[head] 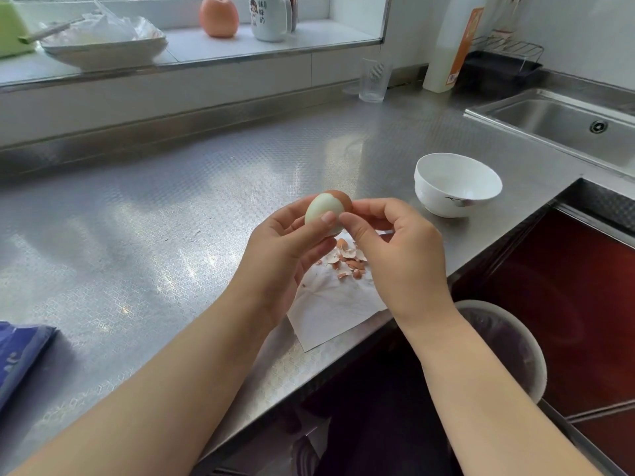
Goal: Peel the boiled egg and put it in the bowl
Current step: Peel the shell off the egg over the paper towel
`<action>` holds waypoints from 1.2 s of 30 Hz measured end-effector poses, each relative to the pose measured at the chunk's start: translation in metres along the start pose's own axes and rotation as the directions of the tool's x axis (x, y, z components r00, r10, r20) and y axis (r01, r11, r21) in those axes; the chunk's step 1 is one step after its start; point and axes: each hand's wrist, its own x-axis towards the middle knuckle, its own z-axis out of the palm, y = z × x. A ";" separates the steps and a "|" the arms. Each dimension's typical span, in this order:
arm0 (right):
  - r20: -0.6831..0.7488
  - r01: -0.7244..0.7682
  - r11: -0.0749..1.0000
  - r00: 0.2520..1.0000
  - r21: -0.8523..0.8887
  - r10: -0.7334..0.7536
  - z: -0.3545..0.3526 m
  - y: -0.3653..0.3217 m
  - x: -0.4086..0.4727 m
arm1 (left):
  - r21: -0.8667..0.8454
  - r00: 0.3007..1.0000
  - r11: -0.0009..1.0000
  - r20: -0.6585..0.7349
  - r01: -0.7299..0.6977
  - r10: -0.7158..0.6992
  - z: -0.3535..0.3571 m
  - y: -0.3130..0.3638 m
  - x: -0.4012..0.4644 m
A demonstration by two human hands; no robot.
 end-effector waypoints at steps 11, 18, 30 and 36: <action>-0.075 0.238 0.904 0.957 -0.354 -0.281 0.002 0.001 -0.005 | 0.090 1.000 0.996 0.003 -0.023 0.022 0.000 -0.004 0.000; -0.080 0.247 0.895 0.952 -0.372 -0.296 0.002 0.001 -0.002 | 0.097 1.000 0.995 0.011 0.003 -0.004 0.000 -0.004 0.000; -0.229 0.232 0.877 0.908 -0.421 -0.350 0.017 0.006 -0.007 | -0.002 0.994 0.997 0.079 0.082 -0.081 0.001 -0.004 0.000; -0.274 0.269 0.866 0.873 -0.421 -0.404 0.019 0.009 -0.008 | -0.072 0.991 0.990 0.079 0.118 -0.112 0.003 -0.002 -0.002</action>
